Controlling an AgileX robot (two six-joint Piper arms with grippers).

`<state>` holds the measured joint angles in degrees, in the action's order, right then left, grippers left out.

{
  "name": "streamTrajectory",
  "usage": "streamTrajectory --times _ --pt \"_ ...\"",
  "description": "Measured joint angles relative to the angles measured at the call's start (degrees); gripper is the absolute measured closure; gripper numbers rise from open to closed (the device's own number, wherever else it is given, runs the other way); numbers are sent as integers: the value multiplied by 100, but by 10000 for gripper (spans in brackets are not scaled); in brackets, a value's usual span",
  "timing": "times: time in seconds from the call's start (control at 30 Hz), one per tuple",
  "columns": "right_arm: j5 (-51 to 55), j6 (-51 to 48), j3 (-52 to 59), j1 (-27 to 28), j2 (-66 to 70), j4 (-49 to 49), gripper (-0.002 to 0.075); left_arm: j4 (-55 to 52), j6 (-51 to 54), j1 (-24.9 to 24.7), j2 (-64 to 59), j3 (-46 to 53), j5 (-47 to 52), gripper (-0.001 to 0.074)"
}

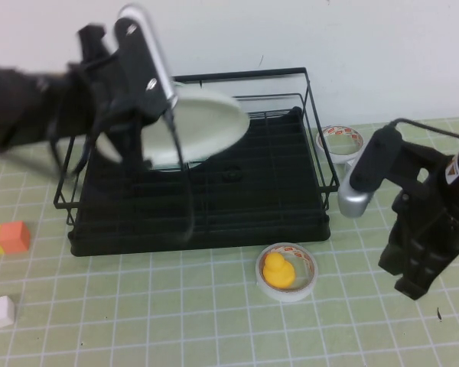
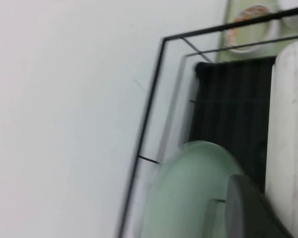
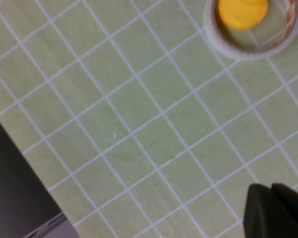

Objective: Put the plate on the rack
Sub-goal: Place the plate on the rack

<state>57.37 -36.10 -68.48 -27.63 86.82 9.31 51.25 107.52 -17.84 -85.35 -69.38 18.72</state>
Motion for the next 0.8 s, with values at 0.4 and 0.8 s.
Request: streamTrajectory --times 0.4,0.8 --pt "53 405 91 0 -19 -50 721 1749 2554 388 -1739 -1286 -564 633" --pt "74 528 91 0 -19 -60 721 4603 6228 388 -2496 -1286 -605 633"
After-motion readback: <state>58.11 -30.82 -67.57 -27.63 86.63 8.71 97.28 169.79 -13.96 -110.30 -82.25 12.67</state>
